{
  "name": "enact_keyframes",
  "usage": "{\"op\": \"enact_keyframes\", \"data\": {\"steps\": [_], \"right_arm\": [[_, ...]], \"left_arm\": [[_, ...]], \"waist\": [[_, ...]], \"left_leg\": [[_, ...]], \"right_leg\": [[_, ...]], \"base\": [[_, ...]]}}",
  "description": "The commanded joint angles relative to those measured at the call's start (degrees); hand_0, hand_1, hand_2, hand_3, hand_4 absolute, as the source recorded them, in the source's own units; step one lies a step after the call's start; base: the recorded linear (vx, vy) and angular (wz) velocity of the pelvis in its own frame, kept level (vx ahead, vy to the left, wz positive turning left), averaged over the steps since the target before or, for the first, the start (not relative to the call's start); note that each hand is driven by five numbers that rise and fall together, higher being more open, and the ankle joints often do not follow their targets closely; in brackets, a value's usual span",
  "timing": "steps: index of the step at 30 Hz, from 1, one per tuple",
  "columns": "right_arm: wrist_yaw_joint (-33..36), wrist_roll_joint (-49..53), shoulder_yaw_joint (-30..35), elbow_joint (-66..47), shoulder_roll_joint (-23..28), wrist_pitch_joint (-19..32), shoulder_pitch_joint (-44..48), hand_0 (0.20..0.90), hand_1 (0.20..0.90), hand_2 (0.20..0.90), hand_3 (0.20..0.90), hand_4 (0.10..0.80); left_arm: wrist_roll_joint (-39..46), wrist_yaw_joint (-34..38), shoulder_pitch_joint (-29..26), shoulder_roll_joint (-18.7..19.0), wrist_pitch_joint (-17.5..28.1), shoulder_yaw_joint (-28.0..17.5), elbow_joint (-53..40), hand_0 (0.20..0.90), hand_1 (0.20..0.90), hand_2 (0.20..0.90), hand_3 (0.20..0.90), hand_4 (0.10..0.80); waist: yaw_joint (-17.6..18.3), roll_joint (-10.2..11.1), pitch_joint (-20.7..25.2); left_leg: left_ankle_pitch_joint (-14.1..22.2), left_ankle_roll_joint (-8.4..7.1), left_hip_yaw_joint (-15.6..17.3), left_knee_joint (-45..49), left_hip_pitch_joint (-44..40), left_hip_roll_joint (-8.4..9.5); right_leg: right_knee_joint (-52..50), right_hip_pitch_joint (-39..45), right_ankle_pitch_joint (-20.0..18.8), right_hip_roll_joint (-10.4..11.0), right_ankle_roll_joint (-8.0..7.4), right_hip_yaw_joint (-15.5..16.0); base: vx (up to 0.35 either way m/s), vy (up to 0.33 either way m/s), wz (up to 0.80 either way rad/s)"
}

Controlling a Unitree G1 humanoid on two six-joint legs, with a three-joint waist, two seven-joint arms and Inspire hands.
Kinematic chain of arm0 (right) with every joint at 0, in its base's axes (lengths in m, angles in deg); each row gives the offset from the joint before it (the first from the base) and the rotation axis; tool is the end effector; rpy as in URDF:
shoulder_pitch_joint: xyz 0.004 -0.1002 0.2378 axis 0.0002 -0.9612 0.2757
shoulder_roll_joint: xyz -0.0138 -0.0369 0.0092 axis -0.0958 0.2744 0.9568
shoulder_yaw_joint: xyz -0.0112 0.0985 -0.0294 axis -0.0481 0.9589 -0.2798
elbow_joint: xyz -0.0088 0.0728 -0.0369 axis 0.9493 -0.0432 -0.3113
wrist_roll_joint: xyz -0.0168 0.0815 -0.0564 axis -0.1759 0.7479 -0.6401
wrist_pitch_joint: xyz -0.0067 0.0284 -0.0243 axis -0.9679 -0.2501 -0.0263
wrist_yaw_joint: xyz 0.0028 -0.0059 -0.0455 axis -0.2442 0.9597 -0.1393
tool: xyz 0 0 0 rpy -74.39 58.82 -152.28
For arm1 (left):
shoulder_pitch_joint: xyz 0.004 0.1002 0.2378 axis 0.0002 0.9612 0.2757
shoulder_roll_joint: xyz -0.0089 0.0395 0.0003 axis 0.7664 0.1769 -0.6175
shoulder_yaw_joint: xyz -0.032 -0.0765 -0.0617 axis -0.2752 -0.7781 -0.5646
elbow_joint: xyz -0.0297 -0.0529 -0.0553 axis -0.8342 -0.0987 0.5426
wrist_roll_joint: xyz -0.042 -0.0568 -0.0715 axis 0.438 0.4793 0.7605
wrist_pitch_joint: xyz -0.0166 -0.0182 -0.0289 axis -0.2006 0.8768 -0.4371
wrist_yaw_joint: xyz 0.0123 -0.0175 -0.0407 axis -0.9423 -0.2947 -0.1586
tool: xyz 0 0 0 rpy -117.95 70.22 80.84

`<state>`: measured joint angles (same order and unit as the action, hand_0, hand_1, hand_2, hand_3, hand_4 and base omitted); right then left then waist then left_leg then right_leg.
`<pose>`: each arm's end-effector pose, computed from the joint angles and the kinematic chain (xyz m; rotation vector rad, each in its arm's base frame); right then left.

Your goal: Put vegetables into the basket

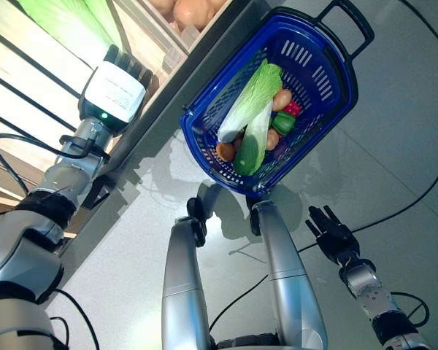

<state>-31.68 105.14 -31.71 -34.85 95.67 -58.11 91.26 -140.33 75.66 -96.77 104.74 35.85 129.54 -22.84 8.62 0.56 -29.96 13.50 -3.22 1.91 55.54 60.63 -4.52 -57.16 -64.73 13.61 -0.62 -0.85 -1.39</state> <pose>0.2067 -0.2377 -0.0092 0.9019 0.3547 -0.2561 0.3241 0.2947 0.1988 2.3201 -0.4864 0.3794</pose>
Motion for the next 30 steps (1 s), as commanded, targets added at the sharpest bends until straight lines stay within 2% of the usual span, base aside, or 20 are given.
{"op": "enact_keyframes", "data": {"steps": [1,4,13,19,20,25,26,30], "right_arm": [[0.89,3.21,1.06,-4.57,4.01,2.13,-4.58,0.9,0.9,0.9,0.9,0.8],[0.19,3.2,1.06,-3.94,4.04,2.21,-4.85,0.9,0.9,0.9,0.9,0.8],[0.11,2.17,0.18,-4.69,4.05,3.1,-4.63,0.9,0.9,0.9,0.9,0.8],[1.39,1.68,-0.37,-7.02,3.44,4.65,-4.8,0.9,0.9,0.9,0.9,0.8],[0.61,2.19,-0.45,-7.11,3.13,5.51,-4.76,0.9,0.9,0.9,0.9,0.8],[-0.08,1.05,-0.06,-7.81,1.48,5.79,-5.47,0.9,0.9,0.9,0.9,0.8],[0.1,1.0,-0.21,-7.73,0.48,6.81,-5.65,0.9,0.9,0.9,0.9,0.8],[0.18,0.49,-0.28,-7.9,-1.23,8.35,-5.66,0.9,0.9,0.9,0.9,0.8]], "left_arm": [[-0.07,-0.28,-3.03,7.32,-3.21,-3.63,1.7,0.3,0.3,0.3,0.3,0.4],[0.45,0.1,-2.76,7.63,-2.54,-3.79,1.97,0.3,0.3,0.3,0.3,0.4],[3.34,1.29,-1.28,6.6,-5.74,-4.68,2.12,0.3,0.3,0.3,0.3,0.4],[8.74,3.62,-0.19,6.2,-5.77,-6.51,0.91,0.3,0.3,0.3,0.3,0.4],[11.8,7.0,0.72,5.98,-4.53,-7.69,1.01,0.3,0.3,0.3,0.3,0.4],[17.85,13.41,3.67,5.79,0.01,-12.11,-1.18,0.3,0.3,0.3,0.3,0.4],[17.57,15.32,5.68,5.75,2.65,-14.71,-2.92,0.3,0.3,0.3,0.3,0.4],[22.57,18.54,11.99,4.42,4.95,-19.94,-7.35,0.3,0.3,0.3,0.3,0.4]], "waist": [[0.84,-0.36,0.17],[0.79,-0.47,0.17],[0.34,-0.25,0.17],[-0.09,0.29,0.17],[-0.26,0.38,0.17],[-0.86,0.67,0.17],[-1.45,0.68,0.17],[-2.68,0.98,0.2]], "left_leg": [[0.11,4.95,3.25,-1.07,0.75,2.29],[0.05,4.92,3.32,-0.78,1.13,2.33],[-0.38,4.81,3.15,-1.97,-0.55,2.34],[-1.49,4.48,2.72,-3.85,-3.21,2.12],[-1.91,4.27,2.67,-4.76,-4.43,1.91],[-3.22,3.46,2.49,-7.64,-8.55,1.53],[-4.02,2.97,2.16,-9.78,-11.28,1.7],[-6.14,2.1,1.14,-14.13,-16.0,1.89]], "right_leg": [[5.86,4.13,-5.67,3.53,1.17,2.79],[5.59,3.79,-5.69,3.55,1.31,2.79],[5.93,5.47,-5.11,3.73,1.43,3.5],[6.54,8.33,-4.37,3.4,1.72,4.29],[6.97,9.59,-4.12,3.32,1.82,4.51],[8.5,13.8,-3.42,3.11,2.03,5.12],[9.63,16.39,-3.14,3.02,2.16,5.37],[13.5,21.95,-3.27,2.99,2.33,5.89]], "base": [[0.0,0.0,0.0],[0.0,0.0,0.0],[0.001,-0.01,0.0],[-0.007,-0.081,-0.01],[-0.012,-0.113,-0.02],[-0.005,-0.118,-0.01],[0.005,-0.152,0.06],[-0.013,-0.145,0.13]]}}
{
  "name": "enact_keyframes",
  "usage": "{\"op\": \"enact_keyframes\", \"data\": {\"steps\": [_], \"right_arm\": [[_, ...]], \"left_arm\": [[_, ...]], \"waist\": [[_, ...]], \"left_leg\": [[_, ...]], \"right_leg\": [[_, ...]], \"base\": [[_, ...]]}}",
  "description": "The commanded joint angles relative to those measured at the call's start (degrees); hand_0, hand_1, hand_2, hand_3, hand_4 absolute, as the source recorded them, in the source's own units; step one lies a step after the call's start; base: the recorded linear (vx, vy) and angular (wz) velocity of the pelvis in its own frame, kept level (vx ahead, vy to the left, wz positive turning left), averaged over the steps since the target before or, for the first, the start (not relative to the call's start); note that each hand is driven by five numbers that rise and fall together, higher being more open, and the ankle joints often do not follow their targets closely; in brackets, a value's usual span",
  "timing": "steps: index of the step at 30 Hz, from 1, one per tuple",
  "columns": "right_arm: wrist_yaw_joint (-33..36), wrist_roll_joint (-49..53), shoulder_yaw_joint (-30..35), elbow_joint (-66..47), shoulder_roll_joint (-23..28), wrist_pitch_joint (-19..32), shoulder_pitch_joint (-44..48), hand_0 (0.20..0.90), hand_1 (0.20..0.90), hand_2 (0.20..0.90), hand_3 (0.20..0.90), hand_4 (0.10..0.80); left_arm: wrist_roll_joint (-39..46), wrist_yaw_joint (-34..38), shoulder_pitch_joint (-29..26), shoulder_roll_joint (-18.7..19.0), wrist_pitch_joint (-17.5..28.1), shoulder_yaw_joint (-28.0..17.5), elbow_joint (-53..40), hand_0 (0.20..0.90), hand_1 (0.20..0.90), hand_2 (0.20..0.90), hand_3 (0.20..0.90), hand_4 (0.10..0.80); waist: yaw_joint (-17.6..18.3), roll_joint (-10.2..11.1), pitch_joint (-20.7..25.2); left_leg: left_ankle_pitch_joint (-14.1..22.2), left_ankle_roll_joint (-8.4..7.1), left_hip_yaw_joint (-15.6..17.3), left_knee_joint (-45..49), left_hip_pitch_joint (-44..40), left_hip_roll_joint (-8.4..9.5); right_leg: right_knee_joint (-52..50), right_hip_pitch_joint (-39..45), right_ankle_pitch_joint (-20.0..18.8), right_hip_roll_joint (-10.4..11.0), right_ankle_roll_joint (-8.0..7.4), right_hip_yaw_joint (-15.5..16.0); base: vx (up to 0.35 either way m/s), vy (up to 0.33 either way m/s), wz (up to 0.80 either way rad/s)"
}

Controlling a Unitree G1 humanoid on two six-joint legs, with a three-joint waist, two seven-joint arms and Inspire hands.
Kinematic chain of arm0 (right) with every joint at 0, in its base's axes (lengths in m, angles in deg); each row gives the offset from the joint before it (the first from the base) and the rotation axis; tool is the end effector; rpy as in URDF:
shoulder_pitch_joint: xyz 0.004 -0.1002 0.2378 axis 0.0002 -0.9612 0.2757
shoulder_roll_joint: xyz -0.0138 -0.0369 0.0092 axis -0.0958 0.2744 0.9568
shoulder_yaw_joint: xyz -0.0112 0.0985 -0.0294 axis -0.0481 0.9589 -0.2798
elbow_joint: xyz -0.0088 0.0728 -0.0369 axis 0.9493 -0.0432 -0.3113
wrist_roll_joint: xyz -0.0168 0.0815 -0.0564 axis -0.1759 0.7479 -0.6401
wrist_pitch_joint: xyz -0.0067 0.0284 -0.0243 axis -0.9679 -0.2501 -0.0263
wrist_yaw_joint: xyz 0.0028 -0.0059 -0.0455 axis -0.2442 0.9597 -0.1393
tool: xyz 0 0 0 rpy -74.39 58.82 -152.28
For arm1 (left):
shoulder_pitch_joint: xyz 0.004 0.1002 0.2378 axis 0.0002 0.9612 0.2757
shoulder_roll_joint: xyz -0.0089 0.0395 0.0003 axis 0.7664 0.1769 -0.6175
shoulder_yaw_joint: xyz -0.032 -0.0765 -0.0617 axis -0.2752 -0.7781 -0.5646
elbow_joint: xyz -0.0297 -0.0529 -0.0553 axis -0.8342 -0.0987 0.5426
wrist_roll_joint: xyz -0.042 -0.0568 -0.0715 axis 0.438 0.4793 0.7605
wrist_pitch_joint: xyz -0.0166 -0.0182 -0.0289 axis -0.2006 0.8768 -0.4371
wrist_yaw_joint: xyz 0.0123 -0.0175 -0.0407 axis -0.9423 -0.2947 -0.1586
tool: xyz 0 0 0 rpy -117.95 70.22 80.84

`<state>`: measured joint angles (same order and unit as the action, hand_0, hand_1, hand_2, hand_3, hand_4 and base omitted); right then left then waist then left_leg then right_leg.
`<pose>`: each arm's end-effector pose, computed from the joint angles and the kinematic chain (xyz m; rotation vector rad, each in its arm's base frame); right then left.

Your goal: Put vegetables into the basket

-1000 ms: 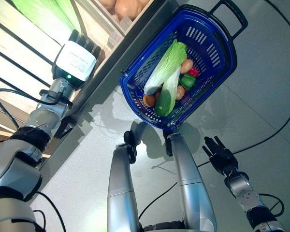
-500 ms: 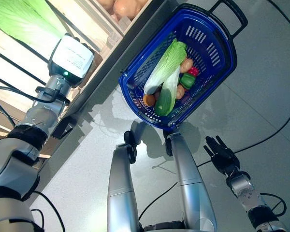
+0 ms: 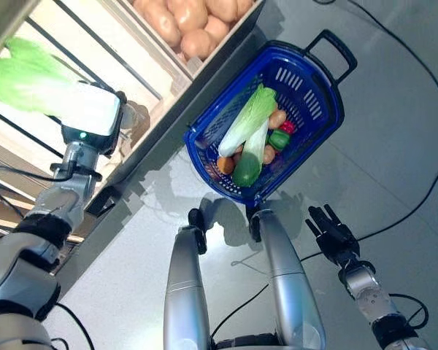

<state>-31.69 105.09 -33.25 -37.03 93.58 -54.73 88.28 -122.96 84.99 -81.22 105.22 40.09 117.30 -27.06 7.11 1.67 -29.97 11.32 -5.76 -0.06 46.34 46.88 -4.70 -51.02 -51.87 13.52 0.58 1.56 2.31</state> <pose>0.1954 -0.2259 -0.0174 0.9221 0.3444 -0.2622 0.2949 0.3156 0.1505 1.9016 -0.4435 0.4775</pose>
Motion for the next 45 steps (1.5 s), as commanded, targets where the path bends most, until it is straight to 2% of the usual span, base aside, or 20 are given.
{"op": "enact_keyframes", "data": {"steps": [1,2,5,6,10,15,16,18,19,21,22,23,25,26,27,29,31,35,39,45], "right_arm": [[0.39,0.65,1.25,-5.74,0.35,5.64,-2.9,0.9,0.9,0.9,0.9,0.8],[0.52,0.34,1.28,-5.52,-0.31,6.1,-3.16,0.9,0.9,0.9,0.9,0.8],[0.67,-0.04,1.49,-5.46,-1.45,6.69,-3.58,0.9,0.9,0.9,0.9,0.8],[1.59,-0.43,1.81,-5.53,-2.61,7.18,-4.14,0.9,0.9,0.9,0.9,0.8],[1.33,-3.0,2.7,-4.24,-4.66,8.63,-4.77,0.9,0.9,0.9,0.9,0.8],[0.75,-8.46,4.53,-4.44,-6.93,9.07,-5.32,0.9,0.9,0.9,0.9,0.8],[0.98,-9.75,4.78,-4.95,-7.36,9.54,-5.65,0.9,0.9,0.9,0.9,0.8],[0.07,-9.97,5.21,-4.88,-7.8,10.05,-6.23,0.9,0.9,0.9,0.9,0.8],[-0.17,-12.51,5.95,-5.08,-8.25,10.44,-6.65,0.9,0.9,0.9,0.9,0.8],[-0.35,-13.59,6.18,-5.65,-8.48,10.59,-6.97,0.9,0.9,0.9,0.9,0.8],[-1.02,-14.76,6.69,-6.64,-8.69,10.23,-7.31,0.9,0.9,0.9,0.9,0.8],[-1.22,-15.19,6.72,-6.71,-8.72,10.15,-7.37,0.9,0.9,0.9,0.9,0.8],[-2.68,-21.29,6.53,-8.92,-8.56,10.25,-7.75,0.9,0.9,0.9,0.9,0.8],[-2.73,-21.64,6.49,-9.06,-8.55,10.26,-7.79,0.9,0.9,0.9,0.9,0.8],[-3.66,-26.19,6.01,-10.74,-8.19,10.44,-8.01,0.9,0.9,0.9,0.9,0.8],[-4.88,-29.42,5.42,-12.05,-7.7,10.8,-8.18,0.9,0.9,0.9,0.9,0.8],[-7.57,-34.12,4.64,-16.28,-6.19,10.0,-8.61,0.9,0.9,0.9,0.9,0.8],[-12.23,-37.48,4.31,-20.54,-2.47,8.34,-7.88,0.9,0.9,0.9,0.9,0.8],[-19.36,-40.07,4.91,-25.59,4.55,5.25,-7.21,0.9,0.9,0.9,0.9,0.8],[-23.05,-41.11,4.09,-29.24,11.31,2.13,-3.62,0.9,0.9,0.9,0.9,0.8]], "left_arm": [[8.9,9.93,-1.51,3.19,2.06,-9.72,-4.56,0.3,0.3,0.3,0.3,0.4],[12.16,10.09,0.42,2.47,4.39,-11.79,-5.38,0.3,0.3,0.3,0.3,0.4],[16.01,11.81,5.44,0.21,6.68,-16.84,-8.4,0.3,0.3,0.3,0.3,0.4],[18.91,11.65,9.72,-1.96,8.8,-20.99,-11.8,0.3,0.3,0.3,0.3,0.4],[25.13,10.42,16.33,-8.37,17.43,-26.57,-17.67,0.3,0.3,0.3,0.3,0.4],[41.02,-1.94,24.19,-19.75,29.05,-30.38,-27.53,0.3,0.3,0.3,0.3,0.4],[46.79,-6.41,25.94,-22.78,31.32,-31.16,-30.37,0.3,0.3,0.3,0.3,0.4],[53.71,-12.68,27.98,-25.76,33.6,-31.88,-32.57,0.3,0.3,0.3,0.3,0.4],[59.94,-18.95,30.05,-29.03,35.18,-32.19,-34.79,0.3,0.3,0.3,0.3,0.4],[66.52,-24.94,31.16,-30.68,35.27,-32.13,-36.47,0.3,0.3,0.3,0.3,0.4],[73.53,-31.54,33.01,-33.11,35.37,-32.0,-38.84,0.3,0.3,0.3,0.3,0.4],[74.03,-32.03,33.15,-33.21,35.33,-32.02,-39.0,0.3,0.3,0.3,0.3,0.4],[87.6,-42.83,34.73,-35.82,33.6,-31.23,-41.87,0.3,0.3,0.3,0.3,0.4],[87.72,-43.13,34.8,-35.95,33.46,-31.19,-42.0,0.3,0.3,0.3,0.3,0.4],[95.12,-48.5,35.55,-36.94,30.91,-30.37,-43.56,0.3,0.3,0.3,0.3,0.4],[99.42,-51.58,36.06,-37.75,28.69,-30.04,-44.4,0.3,0.3,0.3,0.3,0.4],[106.45,-54.67,37.18,-39.24,22.52,-29.03,-45.66,0.3,0.3,0.3,0.3,0.4],[103.18,-54.07,37.13,-38.7,17.27,-27.48,-45.47,0.3,0.3,0.3,0.3,0.4],[97.41,-55.34,37.47,-35.45,12.35,-26.66,-44.97,0.3,0.3,0.3,0.3,0.4],[91.12,-55.39,35.41,-30.63,10.61,-25.08,-42.18,0.3,0.3,0.3,0.3,0.4]], "waist": [[-1.55,0.0,0.57],[-1.87,0.1,1.18],[-2.59,0.23,2.56],[-3.25,0.32,4.09],[-4.36,-0.31,6.54],[-5.99,-0.62,9.31],[-6.45,-0.42,10.28],[-6.92,-0.22,11.36],[-7.33,-0.13,13.01],[-7.55,-0.04,13.92],[-8.0,-0.05,15.46],[-8.0,-0.05,15.5],[-8.37,0.05,17.66],[-8.37,0.05,17.72],[-8.56,0.23,18.85],[-8.62,0.34,19.55],[-8.65,0.72,21.34],[-8.58,1.2,22.78],[-8.58,1.46,24.42],[-8.59,1.54,26.06]], "left_leg": [[-4.58,4.38,2.96,-6.78,-3.95,2.19],[-6.81,4.46,2.78,-8.88,-4.49,2.1],[-8.04,3.95,2.26,-11.85,-7.21,2.27],[-8.98,3.97,1.73,-14.97,-9.86,2.6],[-10.55,3.05,0.77,-19.16,-13.67,2.48],[-12.87,2.3,-0.61,-26.11,-19.83,3.46],[-13.38,2.35,-0.89,-28.48,-21.97,4.0],[-13.85,2.41,-1.14,-30.79,-24.07,4.34],[-14.54,2.6,-1.51,-33.98,-26.61,4.55],[-15.04,2.64,-1.68,-36.08,-28.37,4.71],[-15.43,2.81,-2.0,-39.3,-31.29,4.94],[-15.51,2.8,-1.99,-39.61,-31.59,4.95],[-16.39,3.12,-2.43,-44.24,-35.29,5.06],[-16.48,3.13,-2.46,-44.51,-35.52,5.06],[-16.86,3.38,-2.58,-46.33,-36.96,5.0],[-17.17,3.45,-2.77,-47.5,-37.89,4.92],[-17.43,3.7,-2.66,-49.59,-39.81,4.69],[-17.1,4.0,-2.28,-50.98,-41.31,4.36],[-16.38,4.24,-1.94,-51.34,-42.69,4.22],[-15.42,4.53,-1.2,-51.34,-44.18,3.95]], "right_leg": [[9.14,10.94,-3.25,1.76,0.03,2.33],[10.73,11.6,-4.63,1.75,0.32,2.81],[13.58,14.97,-4.72,1.72,0.4,3.08],[16.24,18.06,-4.72,1.52,0.39,3.13],[22.75,24.58,-5.26,1.05,0.96,3.74],[32.26,33.09,-7.66,1.1,0.34,4.86],[34.73,35.18,-8.44,1.36,-0.12,5.23],[37.49,37.69,-9.27,1.6,-0.39,5.89],[40.39,40.06,-10.32,1.71,-0.78,6.55],[42.45,41.78,-11.15,1.92,-1.08,7.02],[45.37,44.28,-12.21,2.11,-1.55,7.55],[45.65,44.55,-12.33,2.14,-1.59,7.61],[49.75,47.34,-14.27,2.47,-2.45,8.12],[49.96,47.52,-14.39,2.48,-2.49,8.17],[51.58,48.44,-15.38,2.64,-2.91,8.53],[52.54,48.99,-16.03,2.71,-3.21,8.63],[54.21,50.03,-16.93,2.74,-3.83,8.77],[55.55,50.76,-17.65,2.67,-4.38,8.61],[56.02,51.54,-17.88,2.88,-5.03,8.53],[56.02,52.15,-17.81,3.21,-5.65,7.9]], "base": [[-0.07,-0.145,0.12],[-0.059,-0.139,0.13],[0.002,-0.097,0.12],[0.028,-0.108,0.14],[0.009,-0.078,0.15],[-0.014,0.0,0.1],[0.009,0.013,0.09],[0.033,0.014,0.08],[0.055,0.025,0.09],[0.061,0.035,0.05],[0.067,0.038,0.06],[0.083,0.052,0.15],[0.058,0.045,0.12],[0.058,0.032,0.07],[0.037,0.007,0.05],[0.035,0.006,0.05],[0.048,-0.014,0.02],[0.025,-0.026,0.0],[0.044,-0.01,-0.03],[0.056,-0.007,0.0]]}}
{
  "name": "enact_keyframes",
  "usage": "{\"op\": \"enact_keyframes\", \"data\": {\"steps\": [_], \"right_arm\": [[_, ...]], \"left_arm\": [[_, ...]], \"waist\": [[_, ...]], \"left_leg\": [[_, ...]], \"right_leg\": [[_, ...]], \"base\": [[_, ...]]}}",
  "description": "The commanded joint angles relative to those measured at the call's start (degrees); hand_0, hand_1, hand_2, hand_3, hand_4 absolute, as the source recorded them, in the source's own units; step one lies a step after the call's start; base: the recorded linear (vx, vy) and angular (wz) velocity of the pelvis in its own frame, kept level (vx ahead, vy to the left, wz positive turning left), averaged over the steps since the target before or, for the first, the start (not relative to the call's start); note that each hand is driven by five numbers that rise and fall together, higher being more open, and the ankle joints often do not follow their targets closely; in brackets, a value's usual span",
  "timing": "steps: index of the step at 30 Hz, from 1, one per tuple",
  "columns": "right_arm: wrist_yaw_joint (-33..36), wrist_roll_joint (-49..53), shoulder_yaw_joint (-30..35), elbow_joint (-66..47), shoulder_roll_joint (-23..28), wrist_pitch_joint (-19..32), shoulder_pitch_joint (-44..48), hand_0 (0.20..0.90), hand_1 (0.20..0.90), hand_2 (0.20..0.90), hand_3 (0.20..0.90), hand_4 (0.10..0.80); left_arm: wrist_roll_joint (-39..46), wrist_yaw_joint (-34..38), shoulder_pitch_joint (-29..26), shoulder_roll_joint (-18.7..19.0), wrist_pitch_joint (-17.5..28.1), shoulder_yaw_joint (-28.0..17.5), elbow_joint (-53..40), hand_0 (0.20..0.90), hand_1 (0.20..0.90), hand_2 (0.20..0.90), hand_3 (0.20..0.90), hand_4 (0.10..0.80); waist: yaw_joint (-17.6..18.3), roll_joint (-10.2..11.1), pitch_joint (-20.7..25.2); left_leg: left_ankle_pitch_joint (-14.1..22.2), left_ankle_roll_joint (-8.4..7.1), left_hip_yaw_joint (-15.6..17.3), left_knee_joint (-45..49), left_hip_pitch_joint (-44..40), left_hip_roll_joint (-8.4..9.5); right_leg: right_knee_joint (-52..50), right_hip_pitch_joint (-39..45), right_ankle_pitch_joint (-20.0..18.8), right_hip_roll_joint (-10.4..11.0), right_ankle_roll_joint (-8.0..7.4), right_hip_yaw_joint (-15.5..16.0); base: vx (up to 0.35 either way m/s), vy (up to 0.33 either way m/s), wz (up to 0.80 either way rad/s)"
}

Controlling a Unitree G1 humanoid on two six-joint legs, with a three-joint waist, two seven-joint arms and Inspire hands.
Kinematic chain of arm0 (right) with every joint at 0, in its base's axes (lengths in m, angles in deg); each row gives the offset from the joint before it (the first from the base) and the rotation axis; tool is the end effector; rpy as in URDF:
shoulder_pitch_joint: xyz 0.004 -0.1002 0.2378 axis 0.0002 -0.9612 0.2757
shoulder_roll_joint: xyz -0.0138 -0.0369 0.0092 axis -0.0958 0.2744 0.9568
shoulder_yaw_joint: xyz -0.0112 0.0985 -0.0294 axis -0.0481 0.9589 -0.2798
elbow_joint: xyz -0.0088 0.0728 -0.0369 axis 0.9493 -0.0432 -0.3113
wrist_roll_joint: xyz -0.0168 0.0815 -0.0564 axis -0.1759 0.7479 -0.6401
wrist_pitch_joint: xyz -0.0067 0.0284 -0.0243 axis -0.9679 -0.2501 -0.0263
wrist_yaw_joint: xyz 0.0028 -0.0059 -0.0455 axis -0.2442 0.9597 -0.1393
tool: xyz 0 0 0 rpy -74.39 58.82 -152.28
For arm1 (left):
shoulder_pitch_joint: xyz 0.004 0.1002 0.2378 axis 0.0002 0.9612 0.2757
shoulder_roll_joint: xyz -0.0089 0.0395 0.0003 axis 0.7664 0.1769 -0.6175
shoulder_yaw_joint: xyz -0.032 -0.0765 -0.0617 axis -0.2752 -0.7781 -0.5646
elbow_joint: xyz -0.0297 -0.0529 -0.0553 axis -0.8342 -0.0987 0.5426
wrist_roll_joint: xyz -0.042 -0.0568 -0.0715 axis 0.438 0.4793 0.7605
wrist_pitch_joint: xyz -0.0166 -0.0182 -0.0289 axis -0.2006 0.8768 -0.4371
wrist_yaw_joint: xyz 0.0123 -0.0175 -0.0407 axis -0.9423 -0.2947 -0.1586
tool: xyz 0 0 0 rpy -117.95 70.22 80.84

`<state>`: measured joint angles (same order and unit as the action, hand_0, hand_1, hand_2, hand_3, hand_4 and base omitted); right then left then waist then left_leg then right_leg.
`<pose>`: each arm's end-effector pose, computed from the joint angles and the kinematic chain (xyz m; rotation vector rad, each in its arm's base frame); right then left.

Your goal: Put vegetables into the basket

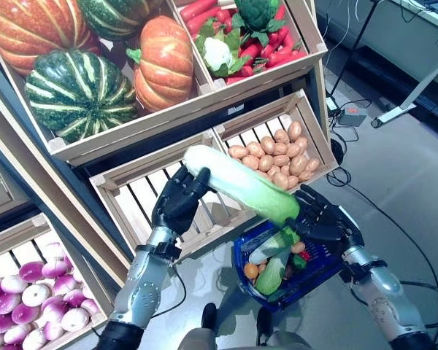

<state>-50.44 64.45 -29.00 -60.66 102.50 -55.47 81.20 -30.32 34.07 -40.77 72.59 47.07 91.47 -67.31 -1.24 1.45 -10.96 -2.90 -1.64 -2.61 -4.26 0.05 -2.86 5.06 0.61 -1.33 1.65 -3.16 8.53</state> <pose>0.1895 -0.2423 0.0442 0.1449 0.0979 0.3390 0.2049 0.1996 0.0547 -0.4693 -0.0375 -0.2793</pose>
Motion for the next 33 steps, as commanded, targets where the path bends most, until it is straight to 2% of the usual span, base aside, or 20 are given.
{"op": "enact_keyframes", "data": {"steps": [1,9,16,24,28,33], "right_arm": [[-4.13,-0.52,-0.23,-5.76,2.58,2.8,3.67,0.9,0.9,0.9,0.9,0.8],[-2.13,-0.89,0.31,-8.64,3.18,1.47,4.89,0.9,0.9,0.9,0.9,0.8],[-5.01,-0.48,-0.77,-9.54,3.58,-2.01,4.44,0.9,0.9,0.9,0.9,0.8],[-11.81,0.62,-8.29,-6.91,5.14,-12.61,6.49,0.9,0.9,0.9,0.9,0.8],[-13.73,1.81,-10.76,-6.17,7.07,-15.3,7.17,0.9,0.9,0.9,0.9,0.8],[-15.52,3.11,-12.85,-4.6,7.16,-18.01,8.89,0.9,0.9,0.9,0.9,0.8]], "left_arm": [[-1.79,-4.44,-5.12,2.14,3.65,0.8,-1.95,0.3,0.3,0.3,0.3,0.4],[-8.42,-3.03,-5.5,4.58,5.07,1.16,-2.52,0.3,0.3,0.3,0.3,0.4],[-11.06,-2.89,-5.39,5.74,6.62,1.28,-3.32,0.3,0.3,0.3,0.3,0.4],[-8.31,-2.76,-7.31,6.21,9.14,4.75,-4.5,0.3,0.3,0.3,0.3,0.4],[-6.81,-2.58,-7.57,6.78,10.28,6.14,-5.28,0.3,0.3,0.3,0.3,0.4],[-6.07,-2.11,-8.43,6.53,11.65,7.48,-5.3,0.3,0.3,0.3,0.3,0.4]], "waist": [[-0.26,1.75,7.11],[0.06,1.34,8.24],[0.34,1.24,8.66],[-0.13,1.6,9.4],[-0.29,1.93,9.74],[-0.49,2.17,9.99]], "left_leg": [[-1.16,0.4,1.36,-0.74,2.55,2.08],[-0.13,0.72,2.13,-0.74,0.67,1.61],[0.26,0.83,2.51,-0.74,0.04,1.48],[0.54,0.71,2.43,-0.74,-0.24,1.35],[0.41,0.5,2.3,-0.74,-0.17,1.19],[0.07,0.25,1.93,-0.74,0.08,0.96]], "right_leg": [[-0.06,-0.28,-2.95,2.15,-0.94,1.66],[-0.06,0.69,-2.92,2.68,-1.41,0.64],[-0.06,0.77,-3.0,3.03,-1.73,-0.07],[-0.06,0.94,-2.99,3.5,-2.05,0.34],[-0.06,0.89,-3.09,3.52,-2.18,0.44],[-0.06,0.99,-3.12,3.57,-2.19,1.01]], "base": [[0.06,0.005,-0.02],[0.06,0.013,0.0],[0.029,0.013,-0.03],[0.004,0.002,0.0],[0.0,0.0,0.0],[0.0,0.0,0.0]]}}
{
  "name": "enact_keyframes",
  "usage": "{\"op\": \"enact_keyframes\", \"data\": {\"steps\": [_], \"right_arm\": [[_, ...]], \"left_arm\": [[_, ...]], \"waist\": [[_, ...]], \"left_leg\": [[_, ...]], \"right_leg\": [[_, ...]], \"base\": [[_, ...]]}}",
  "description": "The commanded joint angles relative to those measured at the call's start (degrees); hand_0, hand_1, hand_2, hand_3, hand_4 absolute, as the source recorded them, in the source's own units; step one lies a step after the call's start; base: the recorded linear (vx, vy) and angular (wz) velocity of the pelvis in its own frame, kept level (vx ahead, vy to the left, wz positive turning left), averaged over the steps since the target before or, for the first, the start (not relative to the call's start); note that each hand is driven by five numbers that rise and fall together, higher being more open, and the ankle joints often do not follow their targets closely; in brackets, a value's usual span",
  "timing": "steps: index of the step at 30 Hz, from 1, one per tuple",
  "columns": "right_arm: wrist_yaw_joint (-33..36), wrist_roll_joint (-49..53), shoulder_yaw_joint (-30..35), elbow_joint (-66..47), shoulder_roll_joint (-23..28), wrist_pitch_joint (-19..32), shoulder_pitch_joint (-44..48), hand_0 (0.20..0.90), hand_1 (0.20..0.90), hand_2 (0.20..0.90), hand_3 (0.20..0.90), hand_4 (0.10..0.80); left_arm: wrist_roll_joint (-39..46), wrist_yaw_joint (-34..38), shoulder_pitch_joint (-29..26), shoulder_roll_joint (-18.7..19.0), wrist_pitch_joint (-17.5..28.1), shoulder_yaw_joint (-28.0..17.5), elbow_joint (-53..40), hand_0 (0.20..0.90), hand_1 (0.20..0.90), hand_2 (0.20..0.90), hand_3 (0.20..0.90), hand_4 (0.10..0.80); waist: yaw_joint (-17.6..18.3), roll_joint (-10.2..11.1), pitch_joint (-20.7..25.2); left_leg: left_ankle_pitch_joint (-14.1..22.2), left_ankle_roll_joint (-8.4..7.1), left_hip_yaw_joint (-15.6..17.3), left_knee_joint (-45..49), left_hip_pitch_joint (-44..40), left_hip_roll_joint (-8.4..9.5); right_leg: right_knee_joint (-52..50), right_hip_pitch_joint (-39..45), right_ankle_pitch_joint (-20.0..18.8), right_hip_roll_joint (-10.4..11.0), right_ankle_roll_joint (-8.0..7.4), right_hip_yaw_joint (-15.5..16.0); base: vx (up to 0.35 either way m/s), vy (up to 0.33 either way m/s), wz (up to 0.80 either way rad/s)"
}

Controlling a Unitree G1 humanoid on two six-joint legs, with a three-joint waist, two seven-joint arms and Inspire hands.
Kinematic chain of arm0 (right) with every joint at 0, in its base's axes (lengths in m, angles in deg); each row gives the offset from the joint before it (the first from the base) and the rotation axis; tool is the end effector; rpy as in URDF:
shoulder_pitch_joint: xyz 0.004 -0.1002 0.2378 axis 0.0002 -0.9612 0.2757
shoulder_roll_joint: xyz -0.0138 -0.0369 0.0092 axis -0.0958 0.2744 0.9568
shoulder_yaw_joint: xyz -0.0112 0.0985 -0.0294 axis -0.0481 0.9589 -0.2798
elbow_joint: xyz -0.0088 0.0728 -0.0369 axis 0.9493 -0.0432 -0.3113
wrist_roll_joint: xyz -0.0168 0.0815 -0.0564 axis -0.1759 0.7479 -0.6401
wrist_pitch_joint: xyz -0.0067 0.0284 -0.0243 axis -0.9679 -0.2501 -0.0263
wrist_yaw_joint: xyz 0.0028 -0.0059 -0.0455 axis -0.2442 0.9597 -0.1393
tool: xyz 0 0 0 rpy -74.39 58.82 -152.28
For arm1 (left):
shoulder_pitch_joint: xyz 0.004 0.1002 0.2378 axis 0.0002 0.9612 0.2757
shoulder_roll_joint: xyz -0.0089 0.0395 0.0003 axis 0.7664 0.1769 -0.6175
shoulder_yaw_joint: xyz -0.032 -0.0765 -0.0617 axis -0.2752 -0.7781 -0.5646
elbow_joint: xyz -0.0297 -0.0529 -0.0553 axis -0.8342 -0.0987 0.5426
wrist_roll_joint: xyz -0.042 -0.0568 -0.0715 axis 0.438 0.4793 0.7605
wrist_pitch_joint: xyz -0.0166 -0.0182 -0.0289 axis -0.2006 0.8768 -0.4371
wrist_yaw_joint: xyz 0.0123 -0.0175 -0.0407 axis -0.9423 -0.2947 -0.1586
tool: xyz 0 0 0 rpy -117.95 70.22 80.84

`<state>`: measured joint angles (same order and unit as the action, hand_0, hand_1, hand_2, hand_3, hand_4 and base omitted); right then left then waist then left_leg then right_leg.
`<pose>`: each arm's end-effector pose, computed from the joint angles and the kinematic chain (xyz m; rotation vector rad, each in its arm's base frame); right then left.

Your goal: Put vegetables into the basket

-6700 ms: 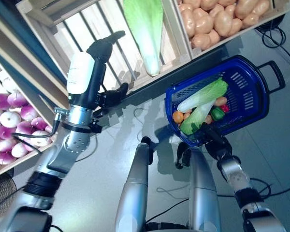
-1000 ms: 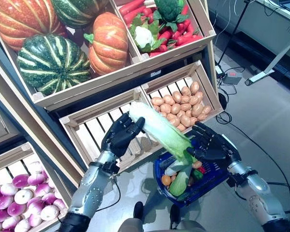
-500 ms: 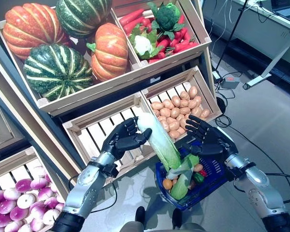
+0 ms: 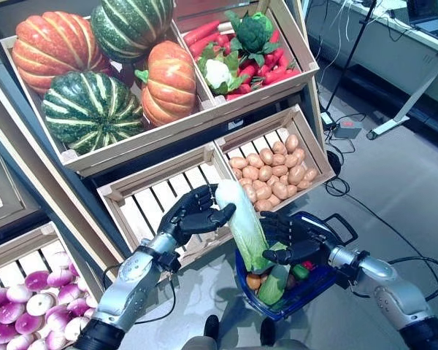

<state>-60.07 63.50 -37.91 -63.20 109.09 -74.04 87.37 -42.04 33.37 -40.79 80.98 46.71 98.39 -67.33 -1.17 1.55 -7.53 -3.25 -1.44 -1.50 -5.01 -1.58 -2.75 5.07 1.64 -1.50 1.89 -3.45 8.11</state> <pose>0.2050 -0.2280 0.0501 0.0610 0.4068 0.6789 0.2002 0.2049 0.0527 -0.1282 0.0613 -0.4066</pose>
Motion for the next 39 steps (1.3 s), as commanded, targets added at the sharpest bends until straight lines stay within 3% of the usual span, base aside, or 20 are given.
{"op": "enact_keyframes", "data": {"steps": [1,6,11,20,31,35,39], "right_arm": [[-5.89,4.05,-3.94,-2.07,0.57,0.57,2.72,0.9,0.9,0.9,0.9,0.8],[-7.95,4.02,-6.12,-1.41,0.27,-0.55,2.86,0.9,0.9,0.9,0.9,0.8],[-5.83,5.61,-7.28,-0.3,-0.5,-0.13,3.88,0.9,0.9,0.9,0.9,0.8],[6.91,6.16,-7.27,1.89,-4.27,-1.39,3.71,0.9,0.9,0.9,0.9,0.8],[11.71,6.89,-8.12,1.21,-7.83,-2.18,3.72,0.9,0.9,0.9,0.9,0.8],[9.72,6.15,-8.86,0.72,-8.43,-3.04,3.99,0.9,0.9,0.9,0.9,0.8],[3.19,5.99,-10.44,-0.73,-7.65,-4.96,4.68,0.9,0.9,0.9,0.9,0.8]], "left_arm": [[5.65,-1.41,-8.41,-1.86,12.02,0.56,-5.28,0.3,0.3,0.3,0.3,0.4],[6.93,-2.32,-8.41,-1.84,11.86,1.21,-6.94,0.3,0.3,0.3,0.3,0.4],[8.07,-3.24,-8.87,-1.66,12.06,2.46,-6.6,0.3,0.3,0.3,0.3,0.4],[7.34,-2.41,-8.44,-3.02,12.03,2.66,-6.74,0.3,0.3,0.3,0.3,0.4],[6.13,-1.1,-8.38,-3.83,11.75,2.4,-8.07,0.3,0.3,0.3,0.3,0.4],[6.05,-0.26,-8.44,-4.11,11.52,2.63,-8.41,0.3,0.3,0.3,0.3,0.4],[6.4,-1.4,-8.37,-4.01,11.48,2.64,-8.38,0.3,0.3,0.3,0.3,0.4]], "waist": [[-0.55,2.07,6.56],[-0.9,2.23,6.85],[-0.92,2.21,7.2],[-0.77,1.76,7.63],[-0.94,1.28,7.51],[-0.98,1.25,7.53],[-1.31,1.42,7.63]], "left_leg": [[0.43,0.05,0.82,0.01,1.72,0.86],[0.38,0.03,0.81,0.01,1.73,0.67],[0.33,0.05,0.81,0.01,1.72,0.63],[0.71,0.1,0.78,0.01,1.36,0.6],[0.85,0.26,0.63,0.01,1.33,0.65],[0.89,0.32,0.6,0.01,1.39,0.68],[0.87,0.19,0.42,0.01,1.47,0.73]], "right_leg": [[-0.07,-0.04,-2.94,3.33,-1.91,1.43],[-0.07,0.06,-2.9,3.36,-1.91,1.64],[-0.07,0.0,-2.93,3.27,-1.93,1.44],[-0.07,0.1,-2.74,3.37,-1.93,0.76],[-0.07,0.08,-2.72,3.62,-1.93,0.44],[-0.07,0.05,-2.61,3.7,-1.95,0.44],[-0.07,0.05,-2.57,3.78,-1.96,0.64]], "base": [[0.0,0.0,0.0],[0.0,0.0,0.0],[0.005,0.0,0.03],[0.0,0.0,0.0],[0.0,0.0,0.0],[0.0,0.0,0.0],[0.0,0.0,0.0]]}}
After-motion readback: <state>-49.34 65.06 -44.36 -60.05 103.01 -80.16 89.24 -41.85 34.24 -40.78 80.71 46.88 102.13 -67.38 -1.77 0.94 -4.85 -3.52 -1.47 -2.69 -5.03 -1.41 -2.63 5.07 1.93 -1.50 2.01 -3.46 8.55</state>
